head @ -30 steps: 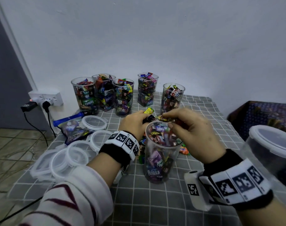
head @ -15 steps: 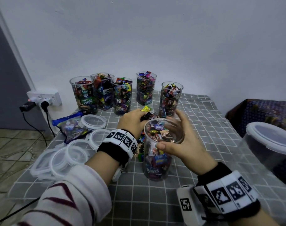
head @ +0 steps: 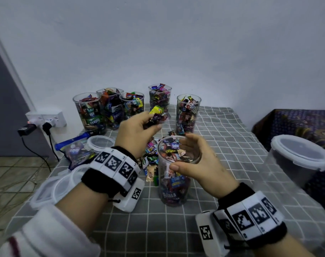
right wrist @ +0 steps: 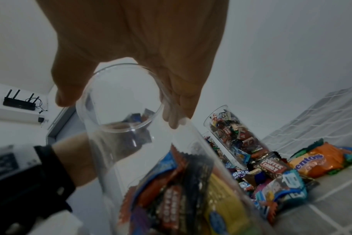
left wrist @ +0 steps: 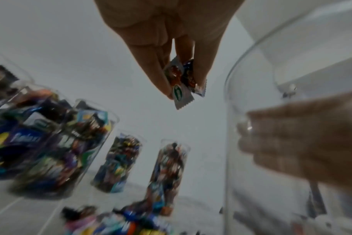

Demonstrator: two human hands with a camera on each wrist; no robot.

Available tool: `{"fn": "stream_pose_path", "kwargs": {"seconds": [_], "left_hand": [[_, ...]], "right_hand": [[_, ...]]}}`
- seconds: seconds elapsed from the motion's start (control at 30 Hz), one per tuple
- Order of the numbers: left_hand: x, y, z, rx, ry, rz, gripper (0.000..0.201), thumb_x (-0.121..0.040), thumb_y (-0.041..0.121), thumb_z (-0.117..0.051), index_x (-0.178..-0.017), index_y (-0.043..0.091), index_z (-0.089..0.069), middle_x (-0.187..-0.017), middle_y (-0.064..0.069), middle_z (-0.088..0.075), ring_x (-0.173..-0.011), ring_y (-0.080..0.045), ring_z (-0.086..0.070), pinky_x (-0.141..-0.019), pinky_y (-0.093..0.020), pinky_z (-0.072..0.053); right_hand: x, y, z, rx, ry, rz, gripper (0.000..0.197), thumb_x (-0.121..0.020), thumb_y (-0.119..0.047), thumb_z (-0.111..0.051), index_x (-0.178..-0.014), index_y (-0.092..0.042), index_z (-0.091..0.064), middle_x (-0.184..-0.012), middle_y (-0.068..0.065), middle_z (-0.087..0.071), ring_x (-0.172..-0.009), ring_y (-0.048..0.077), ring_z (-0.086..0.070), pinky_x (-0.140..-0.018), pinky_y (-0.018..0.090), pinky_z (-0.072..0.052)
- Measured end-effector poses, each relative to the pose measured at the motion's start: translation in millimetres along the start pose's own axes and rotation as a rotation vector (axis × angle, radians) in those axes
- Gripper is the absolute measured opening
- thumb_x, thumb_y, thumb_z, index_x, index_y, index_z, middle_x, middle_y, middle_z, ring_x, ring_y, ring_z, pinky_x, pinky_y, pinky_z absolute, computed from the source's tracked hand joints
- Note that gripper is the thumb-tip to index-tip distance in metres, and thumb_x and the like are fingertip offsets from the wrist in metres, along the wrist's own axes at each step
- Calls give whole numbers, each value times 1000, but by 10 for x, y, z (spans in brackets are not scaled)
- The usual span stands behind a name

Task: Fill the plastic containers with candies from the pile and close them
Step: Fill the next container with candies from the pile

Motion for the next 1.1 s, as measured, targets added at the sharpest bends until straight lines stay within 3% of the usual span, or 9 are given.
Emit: {"fn": "stream_pose_path", "kwargs": {"seconds": [0.1, 0.23, 0.37, 0.47, 0.57, 0.7, 0.73, 0.9, 1.1], "left_hand": [[-35, 210, 103, 175, -75, 61, 20, -79, 12, -72, -82, 31, -70, -80, 1, -73, -79, -18, -69, -78, -37, -55], [18, 518, 74, 188, -288, 18, 19, -78, 9, -71, -87, 27, -70, -79, 1, -73, -74, -10, -69, -70, -23, -50], [143, 616, 23, 103, -351, -33, 26, -76, 12, -74, -84, 36, -68, -84, 5, -73, -80, -8, -69, -80, -30, -55], [227, 600, -44, 26, -418, -48, 20, -77, 16, -75, -92, 28, -73, -87, 2, -73, -84, -12, -68, -81, -36, -54], [265, 579, -58, -61, -421, -68, 22, -76, 19, -76, -96, 27, -73, -87, 5, -73, -82, -9, -66, -80, -37, -52], [295, 592, -58, -74, -419, -68, 27, -74, 17, -77, -97, 30, -72, -91, 7, -73, -84, -3, -67, -83, -34, -53], [299, 591, -60, -73, -424, -64, 28, -74, 17, -77, -97, 32, -71, -93, 7, -73, -85, -3, -67, -84, -34, -53], [297, 556, -73, -114, -440, -68, 32, -73, 25, -78, -103, 34, -70, -99, 3, -71, -88, -7, -67, -84, -36, -54], [269, 563, -48, -37, -396, -28, 32, -73, 23, -79, -102, 32, -70, -91, 7, -71, -87, -6, -66, -82, -38, -55]], "right_hand": [[8, 7, 9, 6, 10, -3, 88, -40, -49, -80, -117, -38, -39, -127, -8, -53, -120, 5, -51, -106, 35, -41], [11, 19, 1, -11, 16, -8, 89, -42, -47, -81, -120, -36, -39, -129, -5, -52, -121, 7, -51, -106, 36, -41], [8, 26, 1, -29, 24, 6, 95, -44, -46, -82, -127, -25, -40, -129, -2, -53, -122, 10, -51, -106, 39, -40], [12, 9, -12, -58, 14, 15, 91, -47, -41, -82, -126, -18, -43, -125, 0, -59, -119, 11, -54, -105, 42, -41], [13, 14, -17, -61, 18, 13, 94, -48, -41, -84, -128, -18, -42, -124, 1, -59, -118, 15, -56, -104, 44, -42], [16, 3, -5, -38, 6, 17, 79, -53, -30, -83, -121, -28, -42, -122, -7, -58, -113, 2, -56, -98, 24, -44], [19, -2, -10, -40, 4, 18, 82, -51, -32, -83, -121, -28, -41, -122, -7, -58, -113, 1, -56, -98, 23, -44], [13, 24, -14, -60, 10, 26, 82, -44, -43, -81, -116, -38, -40, -128, -2, -54, -118, 4, -53, -106, 34, -41], [27, 28, -11, -75, 11, 14, 82, -43, -45, -81, -113, -43, -40, -124, -15, -51, -118, -1, -50, -105, 37, -42]]}}
Point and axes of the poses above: each hand's wrist, its own x-axis away from the middle knuckle, its own z-axis out of the back of the hand, y = z × x, the point moved 6 cm from there along -x, towards the middle knuckle
